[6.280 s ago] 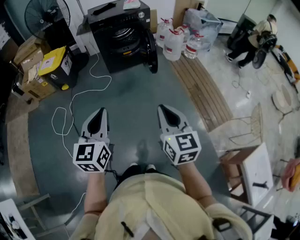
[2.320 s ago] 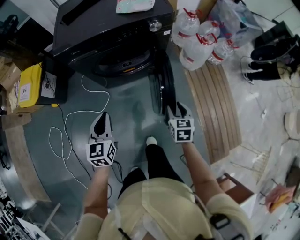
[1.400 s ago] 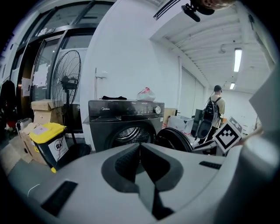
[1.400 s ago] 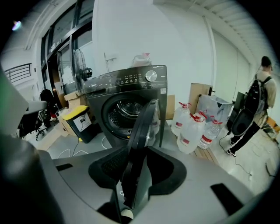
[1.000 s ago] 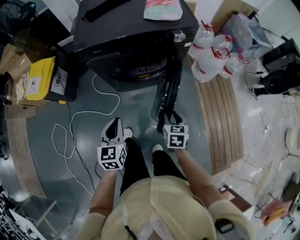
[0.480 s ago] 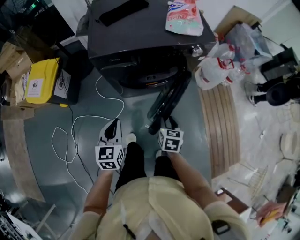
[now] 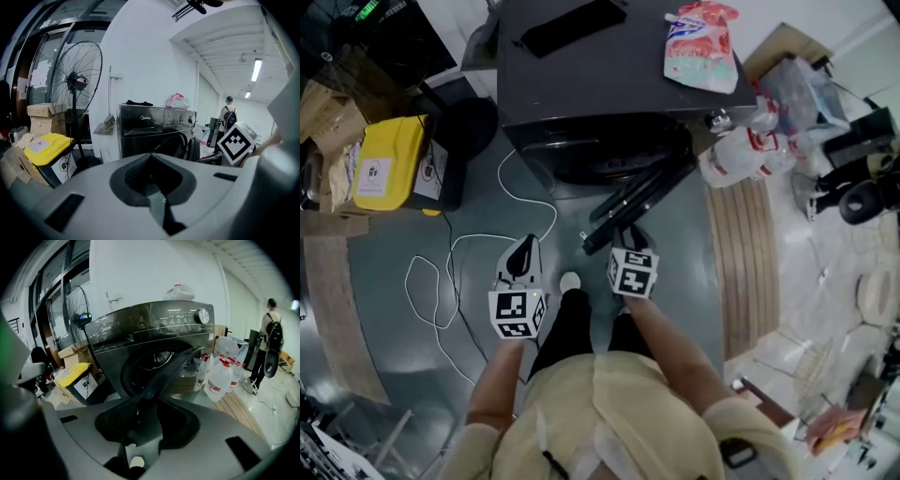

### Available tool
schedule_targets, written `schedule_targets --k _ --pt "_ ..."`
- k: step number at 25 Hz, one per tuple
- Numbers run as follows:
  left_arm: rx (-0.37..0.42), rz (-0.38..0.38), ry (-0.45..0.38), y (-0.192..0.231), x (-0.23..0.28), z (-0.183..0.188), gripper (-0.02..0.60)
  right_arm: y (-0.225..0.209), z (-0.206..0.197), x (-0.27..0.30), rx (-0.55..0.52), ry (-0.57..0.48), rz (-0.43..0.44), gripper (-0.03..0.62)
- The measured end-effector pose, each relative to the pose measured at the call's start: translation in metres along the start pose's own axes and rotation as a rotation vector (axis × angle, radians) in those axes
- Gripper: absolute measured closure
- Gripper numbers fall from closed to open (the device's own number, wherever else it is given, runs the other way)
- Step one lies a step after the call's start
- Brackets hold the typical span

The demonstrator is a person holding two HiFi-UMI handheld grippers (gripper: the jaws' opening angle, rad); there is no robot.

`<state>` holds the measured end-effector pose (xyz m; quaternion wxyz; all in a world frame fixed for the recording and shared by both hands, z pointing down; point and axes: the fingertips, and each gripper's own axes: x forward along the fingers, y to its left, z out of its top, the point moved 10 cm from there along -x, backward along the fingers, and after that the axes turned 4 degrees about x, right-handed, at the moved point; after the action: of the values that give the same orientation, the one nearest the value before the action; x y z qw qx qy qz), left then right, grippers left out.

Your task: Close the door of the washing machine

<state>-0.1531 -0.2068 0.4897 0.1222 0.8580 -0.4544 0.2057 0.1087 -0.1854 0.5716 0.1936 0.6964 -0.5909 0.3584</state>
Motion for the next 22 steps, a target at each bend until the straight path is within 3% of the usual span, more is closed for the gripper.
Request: schedule_targets --k 11,22 --pt "0.009 0.02 0.015 0.05 0.003 -0.006 0.594 0.04 0.027 0.033 0.042 -0.029 -0.045 0.462" --pt "0.012 0.018 0.025 0.073 0.017 -0.009 0.594 0.061 0.05 0.058 0.075 -0.05 -0.095 0.463"
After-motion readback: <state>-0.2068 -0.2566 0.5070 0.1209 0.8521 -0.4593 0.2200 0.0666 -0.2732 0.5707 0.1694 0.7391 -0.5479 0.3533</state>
